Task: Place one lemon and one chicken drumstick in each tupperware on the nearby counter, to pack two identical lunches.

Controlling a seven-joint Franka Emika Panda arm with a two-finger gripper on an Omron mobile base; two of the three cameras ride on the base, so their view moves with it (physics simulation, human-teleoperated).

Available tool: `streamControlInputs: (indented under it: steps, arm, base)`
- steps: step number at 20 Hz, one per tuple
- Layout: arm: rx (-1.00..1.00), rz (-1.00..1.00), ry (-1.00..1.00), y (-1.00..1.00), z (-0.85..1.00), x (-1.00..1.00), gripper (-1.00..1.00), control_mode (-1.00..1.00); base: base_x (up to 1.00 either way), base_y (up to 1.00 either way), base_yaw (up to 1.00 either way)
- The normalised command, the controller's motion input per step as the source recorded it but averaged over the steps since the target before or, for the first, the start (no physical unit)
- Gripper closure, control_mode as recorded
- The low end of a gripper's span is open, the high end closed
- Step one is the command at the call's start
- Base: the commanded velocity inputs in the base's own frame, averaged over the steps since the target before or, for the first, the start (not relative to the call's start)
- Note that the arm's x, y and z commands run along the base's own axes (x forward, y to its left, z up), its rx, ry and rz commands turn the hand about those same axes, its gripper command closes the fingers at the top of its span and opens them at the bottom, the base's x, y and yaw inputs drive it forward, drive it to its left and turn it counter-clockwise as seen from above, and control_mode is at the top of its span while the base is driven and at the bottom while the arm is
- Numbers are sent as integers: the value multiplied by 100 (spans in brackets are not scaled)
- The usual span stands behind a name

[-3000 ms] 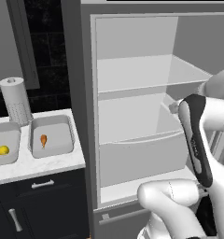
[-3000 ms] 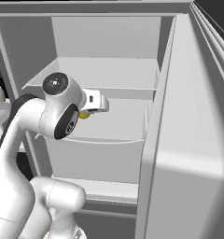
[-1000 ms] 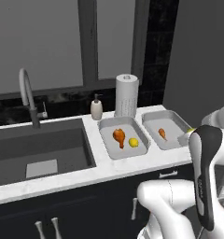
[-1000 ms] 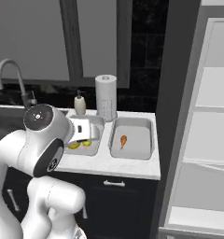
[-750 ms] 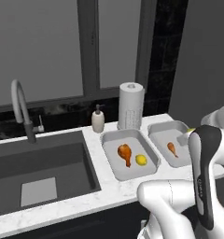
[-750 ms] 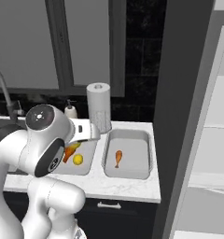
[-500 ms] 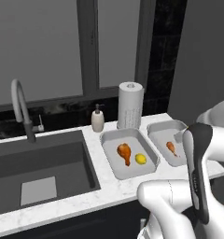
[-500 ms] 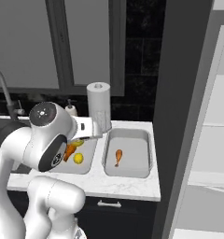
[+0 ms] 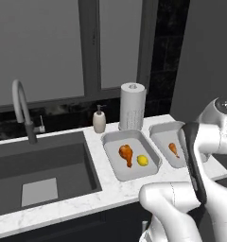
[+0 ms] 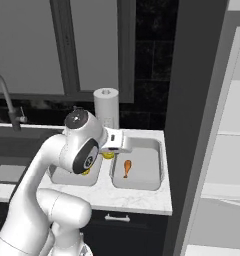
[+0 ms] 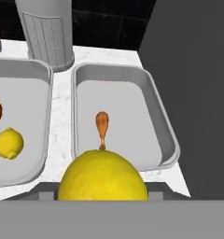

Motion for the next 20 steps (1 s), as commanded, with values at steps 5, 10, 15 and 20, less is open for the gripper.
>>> streamControlInputs:
  steps: [5,10,15,20]
  arm:
    - [5,-33,1,-26,-72,24,100,-100]
    - [21,-32,0,0,-42,15,100,-100]
    - [29,-23,5,-16,-3,35,100,-100]
    - [10,-16,1,-11,-15,68,100,-100]
  base:
    - [0,0,0]
    - [0,0,0]
    - [0,0,0]
    - [0,0,0]
